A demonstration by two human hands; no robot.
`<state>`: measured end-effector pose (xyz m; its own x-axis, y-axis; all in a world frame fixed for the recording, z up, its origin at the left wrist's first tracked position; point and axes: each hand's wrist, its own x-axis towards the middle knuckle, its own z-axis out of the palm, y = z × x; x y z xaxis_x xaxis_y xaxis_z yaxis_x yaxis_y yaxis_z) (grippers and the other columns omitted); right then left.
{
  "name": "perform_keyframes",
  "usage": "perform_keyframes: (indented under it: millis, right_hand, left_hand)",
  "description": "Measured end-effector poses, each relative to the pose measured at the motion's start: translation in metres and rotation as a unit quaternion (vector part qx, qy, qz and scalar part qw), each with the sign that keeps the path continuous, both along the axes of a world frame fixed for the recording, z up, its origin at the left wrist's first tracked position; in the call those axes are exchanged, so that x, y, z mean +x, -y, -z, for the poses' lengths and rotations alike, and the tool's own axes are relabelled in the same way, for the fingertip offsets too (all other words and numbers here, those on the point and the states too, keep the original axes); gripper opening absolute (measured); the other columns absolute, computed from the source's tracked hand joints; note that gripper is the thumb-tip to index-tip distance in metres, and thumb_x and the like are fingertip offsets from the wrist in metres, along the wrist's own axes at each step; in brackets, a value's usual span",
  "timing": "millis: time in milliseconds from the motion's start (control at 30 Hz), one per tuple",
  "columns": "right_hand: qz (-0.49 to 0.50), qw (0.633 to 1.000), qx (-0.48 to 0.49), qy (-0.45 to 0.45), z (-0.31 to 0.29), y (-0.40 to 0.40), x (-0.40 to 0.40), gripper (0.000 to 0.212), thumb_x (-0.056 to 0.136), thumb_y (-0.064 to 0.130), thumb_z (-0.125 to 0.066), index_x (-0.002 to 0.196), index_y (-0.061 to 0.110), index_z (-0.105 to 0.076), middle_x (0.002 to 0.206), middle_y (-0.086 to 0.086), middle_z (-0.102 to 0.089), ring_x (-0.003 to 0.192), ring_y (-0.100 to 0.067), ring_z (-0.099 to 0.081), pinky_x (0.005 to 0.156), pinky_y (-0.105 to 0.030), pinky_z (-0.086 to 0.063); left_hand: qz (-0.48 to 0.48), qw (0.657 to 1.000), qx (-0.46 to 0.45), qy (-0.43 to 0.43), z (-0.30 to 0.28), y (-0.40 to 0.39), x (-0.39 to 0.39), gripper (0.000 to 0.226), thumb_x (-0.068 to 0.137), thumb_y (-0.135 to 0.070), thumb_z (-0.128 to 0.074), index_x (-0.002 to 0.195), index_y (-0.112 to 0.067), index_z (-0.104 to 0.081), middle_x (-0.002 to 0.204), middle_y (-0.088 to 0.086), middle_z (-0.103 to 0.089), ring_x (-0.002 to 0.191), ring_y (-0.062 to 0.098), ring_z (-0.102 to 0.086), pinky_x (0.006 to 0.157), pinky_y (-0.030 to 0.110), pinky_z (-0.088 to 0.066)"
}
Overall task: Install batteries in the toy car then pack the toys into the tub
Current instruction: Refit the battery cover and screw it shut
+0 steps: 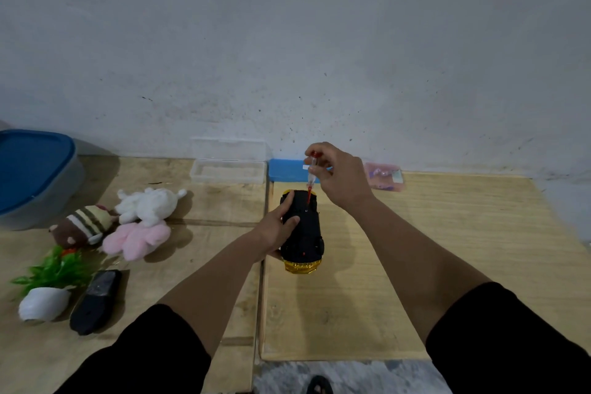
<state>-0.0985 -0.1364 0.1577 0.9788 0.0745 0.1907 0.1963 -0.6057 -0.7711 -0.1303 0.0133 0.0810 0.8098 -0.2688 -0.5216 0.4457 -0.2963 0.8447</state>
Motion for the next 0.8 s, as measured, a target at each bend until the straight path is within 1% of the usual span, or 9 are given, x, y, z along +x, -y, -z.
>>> perform_keyframes:
  millis: [133, 233, 333, 400, 500, 567, 600, 700, 800]
  right_hand:
    - [-0.005, 1.0, -0.013, 0.023, 0.002, -0.008, -0.002, 0.017, 0.082, 0.006, -0.065, 0.098, 0.01, -0.059, 0.084, 0.0, -0.064, 0.074, -0.007, -0.056, 0.066, -0.005, -0.04]
    - [0.017, 0.999, -0.007, 0.031, 0.002, -0.008, -0.001, 0.018, 0.08, 0.011, -0.069, 0.094, 0.008, -0.059, 0.081, 0.002, -0.058, 0.066, -0.003, -0.051, 0.059, -0.003, -0.04]
    - [0.01, 0.998, -0.043, 0.041, 0.003, -0.009, 0.002, 0.022, 0.083, 0.016, -0.067, 0.104, 0.017, -0.062, 0.089, -0.001, -0.059, 0.069, -0.003, -0.048, 0.064, -0.011, -0.038]
    - [-0.007, 0.998, -0.039, 0.047, 0.002, -0.012, 0.003, 0.018, 0.083, 0.018, -0.067, 0.1, 0.019, -0.062, 0.087, -0.003, -0.056, 0.071, -0.01, -0.052, 0.066, -0.02, -0.043]
    - [-0.013, 1.0, -0.002, -0.001, -0.004, -0.016, 0.003, 0.01, 0.084, 0.022, -0.065, 0.087, 0.019, -0.056, 0.086, 0.001, -0.051, 0.064, -0.022, -0.062, 0.062, -0.034, -0.054]
    - [-0.032, 0.997, 0.039, -0.05, -0.008, -0.015, 0.003, 0.005, 0.089, 0.02, -0.059, 0.088, 0.017, -0.056, 0.093, -0.005, -0.058, 0.058, -0.021, -0.066, 0.061, -0.034, -0.058]
    - [-0.048, 0.994, 0.064, -0.069, -0.011, -0.013, 0.003, 0.003, 0.091, 0.018, -0.055, 0.092, 0.016, -0.057, 0.096, -0.007, -0.062, 0.06, -0.02, -0.069, 0.062, -0.033, -0.059]
    - [-0.087, 0.978, 0.144, -0.124, -0.014, -0.007, 0.001, 0.013, 0.097, 0.015, -0.046, 0.103, 0.017, -0.057, 0.1, -0.009, -0.066, 0.073, -0.022, -0.072, 0.07, -0.029, -0.059]
    - [-0.069, 0.971, 0.185, -0.138, -0.014, -0.006, 0.001, 0.006, 0.095, 0.011, -0.051, 0.099, 0.011, -0.055, 0.101, -0.014, -0.066, 0.073, -0.024, -0.072, 0.069, -0.029, -0.06]
  left_hand:
    - [-0.033, 0.999, -0.003, -0.001, 0.002, 0.0, -0.002, 0.06, 0.1, -0.028, -0.041, 0.144, -0.051, -0.007, 0.141, 0.008, -0.042, 0.117, 0.032, -0.053, 0.076, 0.047, -0.053]
    - [-0.022, 1.0, 0.007, 0.004, 0.002, 0.0, -0.003, 0.06, 0.1, -0.029, -0.041, 0.144, -0.052, -0.007, 0.141, 0.007, -0.043, 0.112, 0.029, -0.054, 0.077, 0.047, -0.054]
    - [-0.006, 1.0, 0.008, 0.002, -0.001, 0.002, -0.004, 0.06, 0.1, -0.029, -0.04, 0.144, -0.051, -0.006, 0.14, 0.007, -0.044, 0.109, 0.025, -0.054, 0.081, 0.048, -0.054]
    - [0.008, 1.0, 0.007, 0.006, -0.004, 0.005, -0.004, 0.061, 0.1, -0.029, -0.04, 0.144, -0.051, -0.004, 0.142, 0.006, -0.042, 0.112, 0.025, -0.053, 0.08, 0.046, -0.054]
    - [0.005, 1.0, 0.003, 0.008, -0.007, 0.005, -0.003, 0.061, 0.1, -0.028, -0.039, 0.145, -0.05, -0.003, 0.145, 0.005, -0.039, 0.116, 0.027, -0.052, 0.079, 0.046, -0.054]
    - [-0.009, 1.0, -0.001, 0.007, -0.007, 0.0, -0.003, 0.061, 0.1, -0.028, -0.04, 0.144, -0.051, -0.004, 0.144, 0.006, -0.039, 0.119, 0.03, -0.051, 0.08, 0.048, -0.054]
    - [-0.015, 1.0, 0.0, 0.012, -0.006, -0.003, -0.002, 0.061, 0.1, -0.029, -0.04, 0.144, -0.051, -0.005, 0.144, 0.007, -0.04, 0.119, 0.031, -0.052, 0.079, 0.048, -0.054]
    - [-0.023, 0.999, 0.002, 0.037, -0.007, -0.014, -0.001, 0.061, 0.098, -0.034, -0.042, 0.145, -0.05, -0.005, 0.141, 0.006, -0.043, 0.116, 0.03, -0.055, 0.071, 0.042, -0.057]
    - [-0.012, 0.999, 0.001, 0.047, -0.008, -0.019, -0.001, 0.063, 0.097, -0.04, -0.044, 0.144, -0.05, -0.005, 0.141, 0.005, -0.044, 0.113, 0.027, -0.056, 0.066, 0.037, -0.057]
